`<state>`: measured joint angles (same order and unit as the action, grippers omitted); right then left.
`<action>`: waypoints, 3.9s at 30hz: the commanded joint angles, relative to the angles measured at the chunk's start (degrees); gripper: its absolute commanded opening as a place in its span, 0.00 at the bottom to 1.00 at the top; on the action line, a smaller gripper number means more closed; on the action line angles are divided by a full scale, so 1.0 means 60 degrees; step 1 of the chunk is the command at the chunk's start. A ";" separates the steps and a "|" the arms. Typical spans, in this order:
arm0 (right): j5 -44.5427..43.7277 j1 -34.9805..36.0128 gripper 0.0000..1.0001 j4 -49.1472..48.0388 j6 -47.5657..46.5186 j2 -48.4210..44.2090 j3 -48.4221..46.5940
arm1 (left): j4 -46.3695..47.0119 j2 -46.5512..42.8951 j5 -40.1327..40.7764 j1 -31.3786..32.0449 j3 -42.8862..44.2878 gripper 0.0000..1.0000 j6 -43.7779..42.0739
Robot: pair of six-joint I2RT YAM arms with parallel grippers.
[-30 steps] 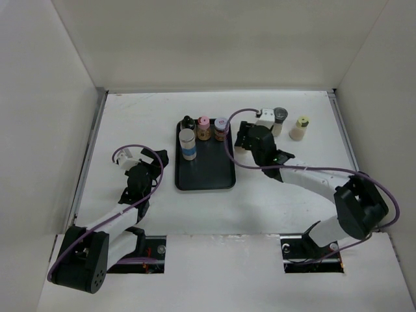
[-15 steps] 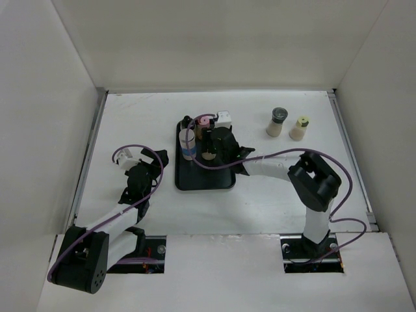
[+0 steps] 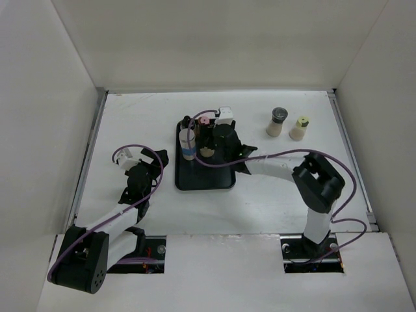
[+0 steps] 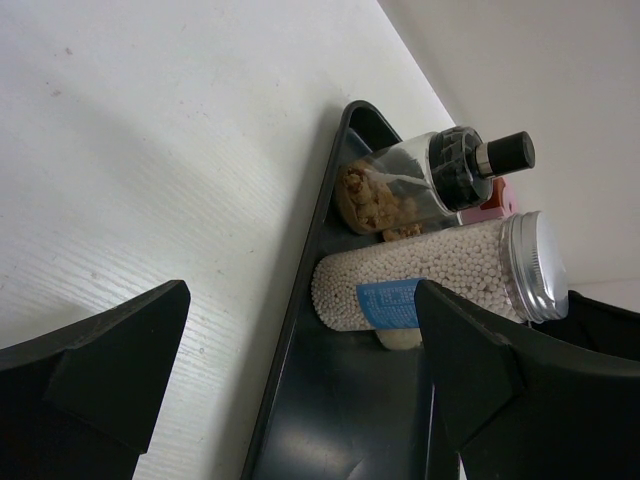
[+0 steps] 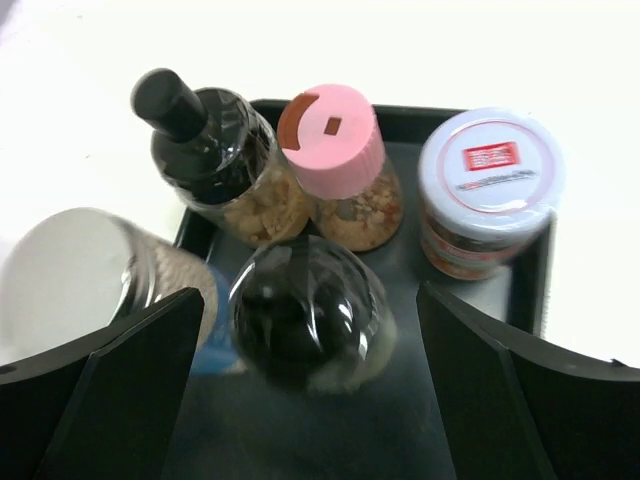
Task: Organize the condiment bottles
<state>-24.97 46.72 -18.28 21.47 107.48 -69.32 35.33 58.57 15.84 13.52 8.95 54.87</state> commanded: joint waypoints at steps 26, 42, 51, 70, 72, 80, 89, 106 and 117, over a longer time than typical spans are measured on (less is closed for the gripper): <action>0.0398 -0.5494 0.93 0.2051 -0.0576 -0.1362 -0.0165 | 0.0352 0.0098 -0.0003 -0.0049 0.0120 1.00 -0.0019; -0.0877 -0.5582 0.88 0.1642 -0.1308 -0.0686 -0.0532 | 0.0410 0.0200 -0.0003 -0.0078 0.0105 1.00 0.0024; -0.0644 -0.5582 0.86 0.1787 -0.1499 -0.0394 -0.0839 | 0.0410 0.0229 -0.0017 -0.0078 0.0120 1.00 0.0039; -0.0804 -0.4295 0.49 -0.0014 -0.1939 -0.2486 0.1048 | 0.0410 0.0273 -0.0032 0.0024 0.0164 1.00 0.0025; -0.0717 -0.3944 0.49 0.0029 -0.1706 -0.2999 0.1386 | 0.0410 0.0229 -0.0003 0.0024 0.0149 1.00 0.0010; 0.0221 -0.2288 0.49 -0.0043 -0.0899 -0.3691 0.1739 | 0.0440 0.0201 0.0012 0.0024 0.0134 1.00 -0.0005; 0.0427 -0.1218 0.49 -0.0131 -0.0708 -0.2270 0.0685 | 0.0381 0.0010 0.0041 -0.0034 0.0076 1.00 -0.0019; 0.0090 -0.0924 0.57 -0.0585 -0.0796 -0.0761 0.0406 | 0.0381 0.0068 -0.0017 -0.0019 0.0090 1.00 0.0024; 0.0060 -0.0748 0.95 -0.0454 -0.0767 -0.2018 0.0800 | 0.0381 0.0025 -0.0032 0.0010 0.0090 1.00 0.0025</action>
<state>-24.14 41.74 -17.98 16.29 101.47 -64.20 35.35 59.66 15.81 13.54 8.95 54.89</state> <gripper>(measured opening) 0.942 0.997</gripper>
